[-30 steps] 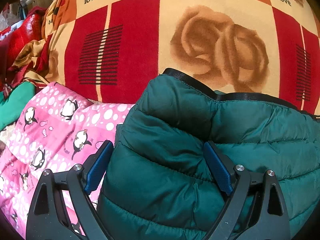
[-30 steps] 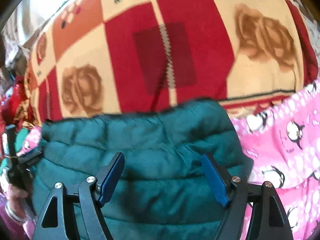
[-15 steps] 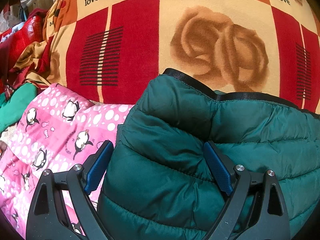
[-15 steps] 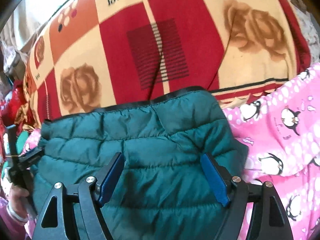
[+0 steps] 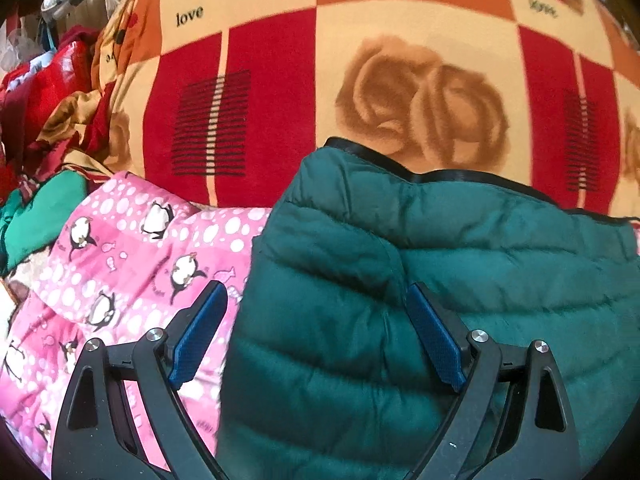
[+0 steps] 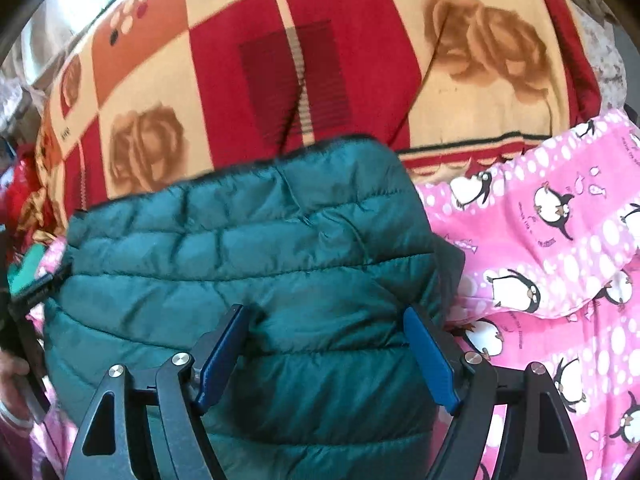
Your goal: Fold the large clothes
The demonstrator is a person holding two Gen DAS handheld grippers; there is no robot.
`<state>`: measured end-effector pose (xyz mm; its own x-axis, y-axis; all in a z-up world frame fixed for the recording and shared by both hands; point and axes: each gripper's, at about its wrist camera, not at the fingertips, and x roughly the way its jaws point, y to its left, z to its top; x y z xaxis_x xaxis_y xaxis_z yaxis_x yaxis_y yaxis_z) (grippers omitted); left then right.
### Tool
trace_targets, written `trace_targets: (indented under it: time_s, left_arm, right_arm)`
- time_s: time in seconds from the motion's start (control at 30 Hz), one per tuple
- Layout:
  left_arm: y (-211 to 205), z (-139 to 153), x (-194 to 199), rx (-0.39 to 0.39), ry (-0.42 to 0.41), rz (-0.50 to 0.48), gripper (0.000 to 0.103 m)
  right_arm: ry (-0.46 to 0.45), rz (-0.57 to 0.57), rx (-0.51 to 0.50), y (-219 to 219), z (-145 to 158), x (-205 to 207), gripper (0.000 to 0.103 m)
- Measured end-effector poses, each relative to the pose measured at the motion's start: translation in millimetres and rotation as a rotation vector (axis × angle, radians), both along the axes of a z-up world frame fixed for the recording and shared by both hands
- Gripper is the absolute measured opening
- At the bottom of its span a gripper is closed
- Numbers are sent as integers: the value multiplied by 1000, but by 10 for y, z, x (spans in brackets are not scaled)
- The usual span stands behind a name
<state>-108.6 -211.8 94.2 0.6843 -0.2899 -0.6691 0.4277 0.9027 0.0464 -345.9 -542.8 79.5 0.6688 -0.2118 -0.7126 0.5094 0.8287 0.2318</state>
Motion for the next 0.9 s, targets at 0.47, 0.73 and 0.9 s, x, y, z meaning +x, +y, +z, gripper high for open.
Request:
trace_targets:
  time_s: [0.47,0.73,0.9]
  left_arm:
    - [561,16,21,-253,236,-107,91]
    - [637,-336,296,-342,406,-121,92]
    - [623,-475,404,-393,466,-135,100]
  right_arm:
    - [-26,-26,105,-175,59,-282,94]
    - [20,-30,194,-430,-248,-174,97]
    - [-2,-1,273,-571,-422,-77,103]
